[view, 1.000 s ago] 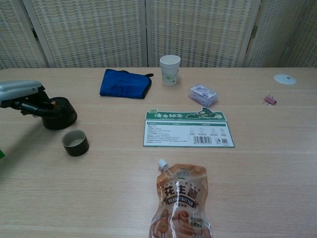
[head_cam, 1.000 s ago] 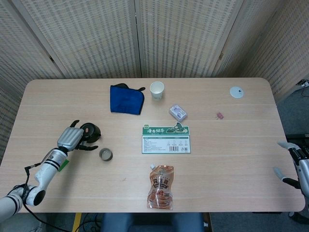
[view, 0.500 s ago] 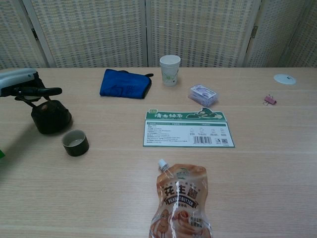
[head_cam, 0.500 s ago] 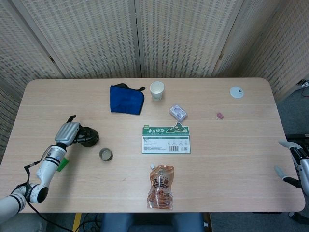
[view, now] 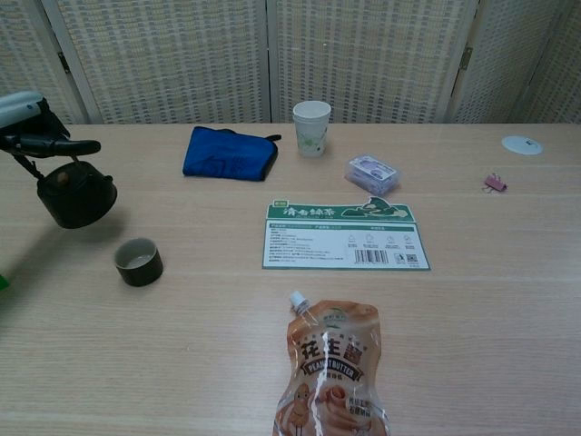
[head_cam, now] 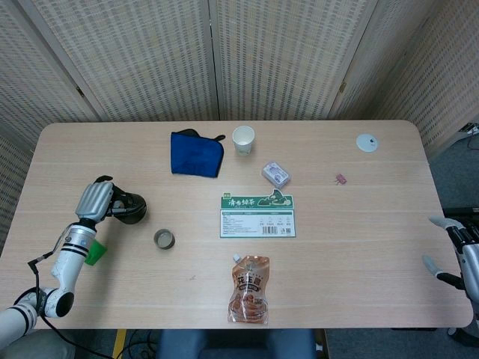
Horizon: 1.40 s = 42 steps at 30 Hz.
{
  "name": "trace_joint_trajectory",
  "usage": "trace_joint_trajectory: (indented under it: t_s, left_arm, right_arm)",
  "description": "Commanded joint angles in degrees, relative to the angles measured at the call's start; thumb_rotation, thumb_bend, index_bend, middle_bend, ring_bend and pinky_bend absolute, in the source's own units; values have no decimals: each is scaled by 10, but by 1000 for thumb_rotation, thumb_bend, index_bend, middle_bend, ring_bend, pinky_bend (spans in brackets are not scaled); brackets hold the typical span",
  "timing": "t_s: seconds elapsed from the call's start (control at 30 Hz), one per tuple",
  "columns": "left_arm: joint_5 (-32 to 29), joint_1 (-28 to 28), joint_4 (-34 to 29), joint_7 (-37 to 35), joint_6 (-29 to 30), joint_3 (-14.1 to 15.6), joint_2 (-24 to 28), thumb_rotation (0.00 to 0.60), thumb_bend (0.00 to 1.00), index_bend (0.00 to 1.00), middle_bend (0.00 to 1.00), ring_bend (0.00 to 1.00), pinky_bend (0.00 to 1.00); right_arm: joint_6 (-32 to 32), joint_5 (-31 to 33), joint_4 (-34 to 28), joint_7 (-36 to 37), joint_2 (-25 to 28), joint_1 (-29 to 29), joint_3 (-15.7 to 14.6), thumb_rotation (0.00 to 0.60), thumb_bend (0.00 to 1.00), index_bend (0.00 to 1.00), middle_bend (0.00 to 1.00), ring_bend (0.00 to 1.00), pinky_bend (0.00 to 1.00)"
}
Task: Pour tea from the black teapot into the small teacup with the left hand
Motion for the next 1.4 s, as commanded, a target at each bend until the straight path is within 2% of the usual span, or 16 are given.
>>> trace_joint_trajectory:
  t_s: [0.03, 0.07, 0.17, 0.33, 0.43, 0.57, 0.73, 0.9, 1.4]
  left_arm:
    - [-16, 10, -19, 36, 29, -11, 4, 328, 128, 1000, 1000, 984, 265]
    - [-21, 12, -24, 45, 35, -15, 4, 348, 136, 1000, 1000, 986, 276]
    - [-31, 16, -34, 60, 45, -21, 6, 345, 142, 1000, 1000, 990, 314]
    - [-44, 22, -48, 85, 60, -29, 11, 268, 159, 1000, 1000, 998, 395]
    - [-49, 24, -54, 97, 65, -32, 14, 261, 173, 1000, 1000, 1000, 432]
    - [-53, 27, -59, 108, 72, -34, 15, 266, 226, 1000, 1000, 1000, 482]
    - [-52, 31, -62, 112, 80, -34, 16, 301, 324, 1000, 1000, 1000, 527]
    - [-47, 36, -74, 112, 87, -33, 24, 365, 393, 1000, 1000, 1000, 541]
    - [6, 57, -133, 115, 121, -8, 58, 353, 469, 1000, 1000, 1000, 553]
  right_arm:
    - [-1, -1, 1, 0, -1, 1, 0, 600, 197, 258, 297, 221, 185]
    - [-1, -2, 2, 1, -2, 2, 0, 600, 197, 258, 297, 221, 185]
    - [-2, -3, 2, 1, -2, 3, 0, 600, 197, 258, 297, 221, 185]
    - [-2, -5, 3, 3, -4, 4, -1, 600, 197, 258, 298, 220, 185]
    - [-1, -6, 4, 4, -4, 4, -1, 600, 197, 258, 297, 221, 185]
    - [0, -8, 5, 5, -5, 3, -2, 600, 197, 258, 297, 221, 185]
    - [2, -9, 6, 7, -5, 2, -3, 600, 197, 258, 298, 220, 185]
    - [3, -10, 7, 8, -5, 2, -3, 600, 196, 258, 298, 221, 185]
    - [0, -14, 11, 11, -9, 5, -5, 600, 197, 258, 297, 221, 185]
